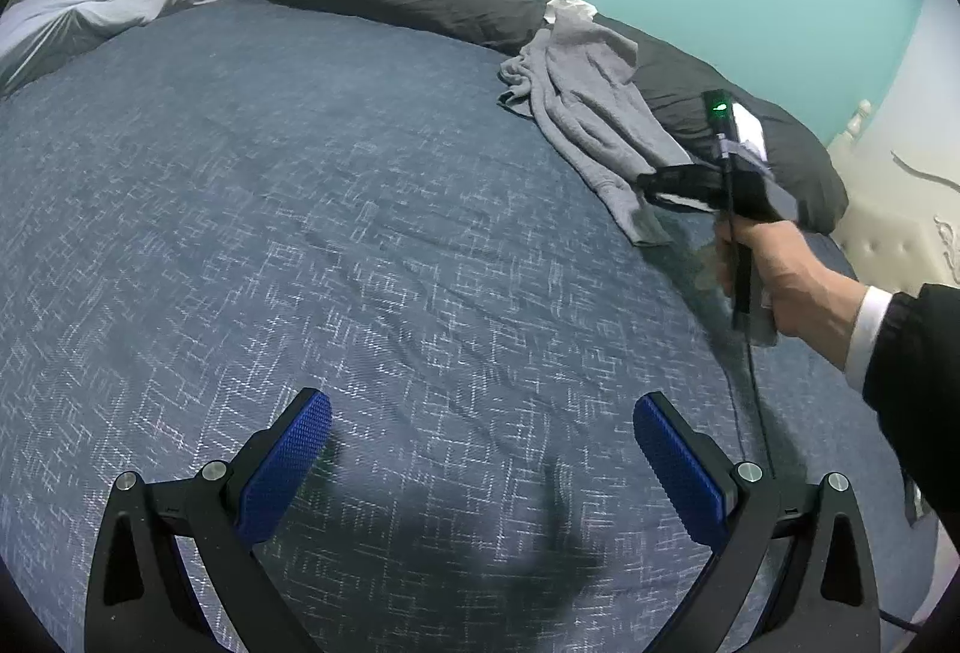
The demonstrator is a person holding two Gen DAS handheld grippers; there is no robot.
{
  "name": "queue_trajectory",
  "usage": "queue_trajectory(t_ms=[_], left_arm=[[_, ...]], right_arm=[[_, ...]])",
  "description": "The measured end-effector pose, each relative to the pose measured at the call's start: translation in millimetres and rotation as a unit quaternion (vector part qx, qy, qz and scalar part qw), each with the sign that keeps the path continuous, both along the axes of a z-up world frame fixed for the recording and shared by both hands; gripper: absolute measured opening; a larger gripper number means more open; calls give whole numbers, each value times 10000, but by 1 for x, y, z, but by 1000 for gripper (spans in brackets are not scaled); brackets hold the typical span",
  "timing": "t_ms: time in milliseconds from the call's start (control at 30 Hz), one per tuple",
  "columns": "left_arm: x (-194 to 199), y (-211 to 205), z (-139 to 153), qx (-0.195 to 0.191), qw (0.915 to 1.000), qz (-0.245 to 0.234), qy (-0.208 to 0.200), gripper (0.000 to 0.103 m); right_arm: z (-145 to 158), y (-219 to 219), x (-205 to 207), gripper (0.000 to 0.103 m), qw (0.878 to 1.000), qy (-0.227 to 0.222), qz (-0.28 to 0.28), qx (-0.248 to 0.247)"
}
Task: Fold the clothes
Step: 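Move the right tool toward the grey sweatshirt on the bed, then grasp the grey sweatshirt hem with the right gripper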
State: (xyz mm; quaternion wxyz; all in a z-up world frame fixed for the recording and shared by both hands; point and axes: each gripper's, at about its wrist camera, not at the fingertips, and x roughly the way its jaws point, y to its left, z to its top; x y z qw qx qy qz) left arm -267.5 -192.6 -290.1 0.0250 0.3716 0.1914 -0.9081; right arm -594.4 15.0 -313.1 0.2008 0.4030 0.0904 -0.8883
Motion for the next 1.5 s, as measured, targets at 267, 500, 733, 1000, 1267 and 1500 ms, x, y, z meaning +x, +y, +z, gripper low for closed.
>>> queue_trajectory(t_ms=[267,500,733,1000,1267,1500], left_arm=[[2,1,5,52,10000,13,54,103],[3,1,10,107,9998,70,122,103],[3,5,11,-16,9999,42,130,103],[0,5,3,-64,10000,13,56,103],[-1,2,-3,-25,10000,25,25,103],[-2,3,-5,29,10000,15,17,103]], right_arm=[[54,36,34,4,9970,334,238,-654],[81,72,78,0,9942,459,775,-583],[46,71,50,29,9989,-81,258,-390],[7,21,11,74,10000,34,92,-1],[-15,2,-13,49,9993,206,109,281],[7,24,-8,5,9990,441,35,-83]])
